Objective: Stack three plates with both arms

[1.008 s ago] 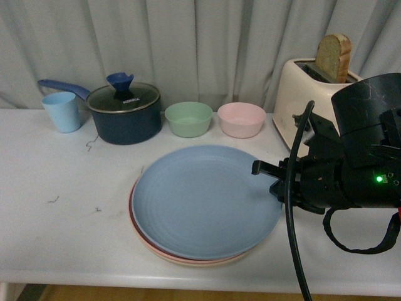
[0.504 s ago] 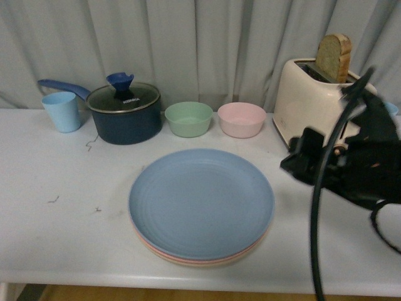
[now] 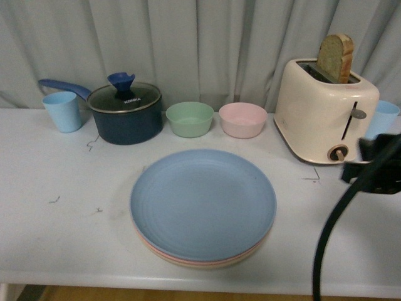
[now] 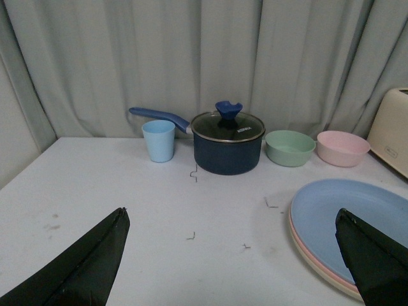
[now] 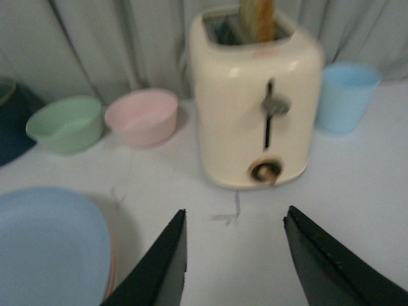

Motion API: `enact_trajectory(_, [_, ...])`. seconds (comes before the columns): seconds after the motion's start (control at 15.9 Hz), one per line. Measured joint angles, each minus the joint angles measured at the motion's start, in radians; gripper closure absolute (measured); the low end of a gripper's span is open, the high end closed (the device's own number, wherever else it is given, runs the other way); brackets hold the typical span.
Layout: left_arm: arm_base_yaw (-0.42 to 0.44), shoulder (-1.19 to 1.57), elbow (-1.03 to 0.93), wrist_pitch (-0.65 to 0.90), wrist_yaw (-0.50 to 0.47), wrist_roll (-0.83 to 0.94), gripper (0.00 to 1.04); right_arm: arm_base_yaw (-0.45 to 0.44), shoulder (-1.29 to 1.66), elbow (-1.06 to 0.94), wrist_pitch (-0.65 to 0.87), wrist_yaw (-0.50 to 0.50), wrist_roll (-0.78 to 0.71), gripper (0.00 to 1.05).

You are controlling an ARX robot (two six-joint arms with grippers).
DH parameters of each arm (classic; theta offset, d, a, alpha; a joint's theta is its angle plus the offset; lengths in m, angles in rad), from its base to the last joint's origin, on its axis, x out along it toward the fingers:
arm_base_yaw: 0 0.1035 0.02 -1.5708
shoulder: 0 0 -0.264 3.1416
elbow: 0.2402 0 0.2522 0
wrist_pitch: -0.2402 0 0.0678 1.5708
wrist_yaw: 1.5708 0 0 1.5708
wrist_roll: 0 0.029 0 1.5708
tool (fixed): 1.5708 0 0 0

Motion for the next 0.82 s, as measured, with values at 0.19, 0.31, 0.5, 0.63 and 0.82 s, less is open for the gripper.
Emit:
enact_trajectory(0.19, [0.000, 0.000, 0.000, 0.000, 0.003, 0.000, 0.07, -0.040, -0.185, -0.078, 0.089, -0.011, -0.063, 0.81])
enact_trajectory(0.31, [0.000, 0.000, 0.000, 0.001, 0.003, 0.000, 0.07, -0.059, -0.264, -0.200, 0.041, -0.043, -0.087, 1.03])
enact_trajectory(0.5, [0.000, 0.000, 0.000, 0.000, 0.003, 0.000, 0.07, -0.101, -0.514, -0.283, -0.103, -0.076, -0.093, 1.03])
enact_trajectory(0.63, [0.000, 0.000, 0.000, 0.000, 0.003, 0.000, 0.07, -0.127, -0.652, -0.335, -0.182, -0.117, -0.093, 1.03])
enact_trajectory(0.82, [0.000, 0.000, 0.000, 0.000, 0.003, 0.000, 0.07, -0.186, -0.916, -0.410, -0.368, -0.160, -0.094, 1.03])
